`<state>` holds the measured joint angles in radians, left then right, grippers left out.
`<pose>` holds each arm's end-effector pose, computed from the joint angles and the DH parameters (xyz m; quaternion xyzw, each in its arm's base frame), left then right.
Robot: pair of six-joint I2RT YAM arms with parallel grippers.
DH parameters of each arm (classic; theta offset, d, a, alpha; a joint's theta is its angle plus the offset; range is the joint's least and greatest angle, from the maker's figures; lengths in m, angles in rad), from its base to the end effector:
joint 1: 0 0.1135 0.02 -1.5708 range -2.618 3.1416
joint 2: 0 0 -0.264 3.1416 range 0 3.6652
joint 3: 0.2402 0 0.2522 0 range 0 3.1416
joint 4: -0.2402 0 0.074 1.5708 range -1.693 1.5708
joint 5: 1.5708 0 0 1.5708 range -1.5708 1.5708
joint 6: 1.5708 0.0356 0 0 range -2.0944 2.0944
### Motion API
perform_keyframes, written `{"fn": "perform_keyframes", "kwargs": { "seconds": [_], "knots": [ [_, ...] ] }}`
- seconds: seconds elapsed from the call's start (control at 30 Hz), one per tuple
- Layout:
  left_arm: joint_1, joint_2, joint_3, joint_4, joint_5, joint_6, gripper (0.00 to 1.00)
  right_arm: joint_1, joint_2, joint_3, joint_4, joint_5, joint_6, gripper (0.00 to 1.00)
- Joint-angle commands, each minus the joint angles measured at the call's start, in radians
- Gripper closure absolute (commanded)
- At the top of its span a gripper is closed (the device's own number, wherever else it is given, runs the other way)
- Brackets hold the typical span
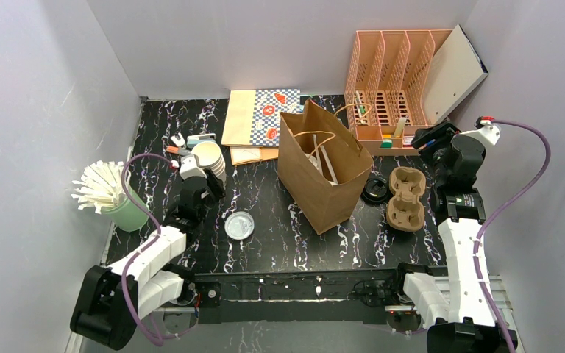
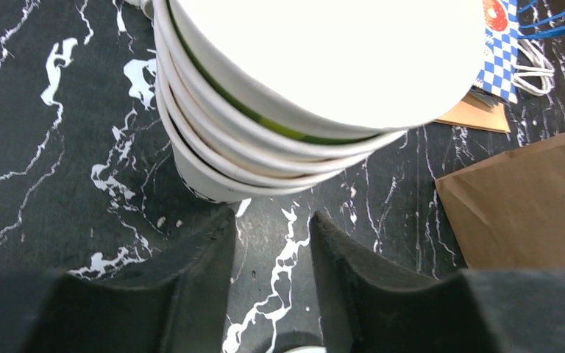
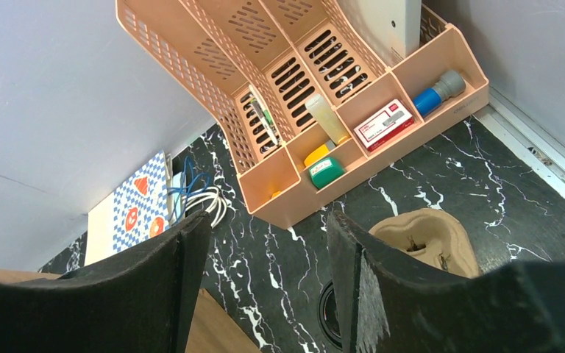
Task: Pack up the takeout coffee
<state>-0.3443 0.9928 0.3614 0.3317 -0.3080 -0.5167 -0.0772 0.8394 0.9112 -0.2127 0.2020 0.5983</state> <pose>0.2032 -0.0614 0.2066 -0.1592 0.7844 -0.1326 0.5846 0.1904 -0.0219 0.3721 0.3113 0.6869 0.0945 0.6498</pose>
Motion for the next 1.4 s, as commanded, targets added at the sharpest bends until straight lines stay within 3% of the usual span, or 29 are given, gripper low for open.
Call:
{"fn": "perform_keyframes", "kwargs": {
  "seconds": [0.0,0.33,0.6,0.83,0.97,1.23,1.37],
  "knots": [
    [-0.002,0.058,-0.004,0.121,-0.082,0.034,0.69,0.000,-0.003,0.015,0.053,-0.008,0.007,0.32],
    [0.006,0.335,0.049,0.330,-0.138,0.060,0.85,0.000,0.024,0.029,0.042,-0.036,0.024,0.32],
    [0.032,0.543,0.132,0.440,-0.170,0.089,0.86,-0.001,0.041,0.026,0.052,-0.041,0.022,0.31],
    [0.097,0.704,0.209,0.523,-0.086,0.088,0.85,0.001,0.040,0.001,0.068,-0.035,0.005,0.31],
    [0.097,0.679,0.217,0.490,-0.026,0.080,0.79,0.002,0.027,-0.051,0.112,-0.051,-0.026,0.27],
    [0.097,0.408,0.165,0.299,0.023,0.027,0.61,0.001,0.012,-0.241,0.352,-0.120,-0.131,0.02],
    [0.096,0.267,0.127,0.226,-0.050,0.063,0.49,0.002,0.051,-0.330,0.532,-0.191,-0.257,0.02]
  ]
}}
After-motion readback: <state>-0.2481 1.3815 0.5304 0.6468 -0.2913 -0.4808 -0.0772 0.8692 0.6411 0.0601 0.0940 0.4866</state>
